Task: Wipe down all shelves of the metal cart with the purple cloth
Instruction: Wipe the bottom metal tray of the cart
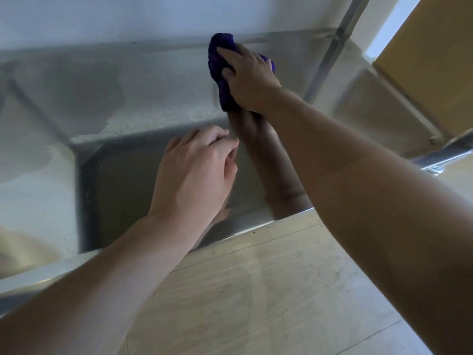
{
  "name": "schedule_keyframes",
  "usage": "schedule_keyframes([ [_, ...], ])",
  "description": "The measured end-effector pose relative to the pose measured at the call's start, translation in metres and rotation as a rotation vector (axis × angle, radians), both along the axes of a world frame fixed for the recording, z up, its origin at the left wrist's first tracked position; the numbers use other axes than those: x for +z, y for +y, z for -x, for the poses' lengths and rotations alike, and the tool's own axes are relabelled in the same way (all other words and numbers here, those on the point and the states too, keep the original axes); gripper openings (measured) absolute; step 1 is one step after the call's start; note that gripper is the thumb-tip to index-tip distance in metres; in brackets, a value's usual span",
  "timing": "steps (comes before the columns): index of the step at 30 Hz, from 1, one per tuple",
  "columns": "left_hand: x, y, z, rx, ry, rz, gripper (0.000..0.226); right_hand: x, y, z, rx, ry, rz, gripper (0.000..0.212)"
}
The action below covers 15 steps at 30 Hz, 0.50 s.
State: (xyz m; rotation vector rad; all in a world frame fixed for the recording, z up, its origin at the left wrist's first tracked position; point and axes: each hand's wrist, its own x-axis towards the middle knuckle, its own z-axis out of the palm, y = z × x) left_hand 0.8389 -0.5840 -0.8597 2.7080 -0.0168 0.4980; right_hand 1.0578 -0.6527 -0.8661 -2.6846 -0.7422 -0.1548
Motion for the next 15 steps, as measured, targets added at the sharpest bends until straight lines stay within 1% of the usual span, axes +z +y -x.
schedule_keyframes([
  [2, 0.001, 0.001, 0.001, -0.002, -0.001, 0.0, 0.033, -0.003, -0.007, -0.006, -0.01, -0.002, -0.025, 0.05],
  [4, 0.001, 0.0, 0.002, -0.001, -0.003, 0.006, 0.033, -0.004, -0.023, -0.018, -0.076, -0.009, -0.029, 0.051],
  [8, 0.0, 0.001, 0.004, -0.006, -0.012, 0.009, 0.032, 0.0, -0.07, -0.036, -0.306, -0.011, -0.007, 0.05],
  [11, -0.003, 0.0, 0.005, 0.002, -0.023, -0.009, 0.03, 0.008, -0.087, -0.043, -0.472, 0.07, 0.022, 0.049],
  [13, -0.005, -0.001, 0.004, 0.006, -0.028, -0.02, 0.026, 0.011, -0.081, -0.047, -0.52, 0.106, 0.046, 0.047],
  [15, -0.005, -0.003, 0.004, 0.002, -0.026, -0.029, 0.023, 0.013, -0.068, -0.046, -0.482, 0.104, 0.059, 0.048],
])
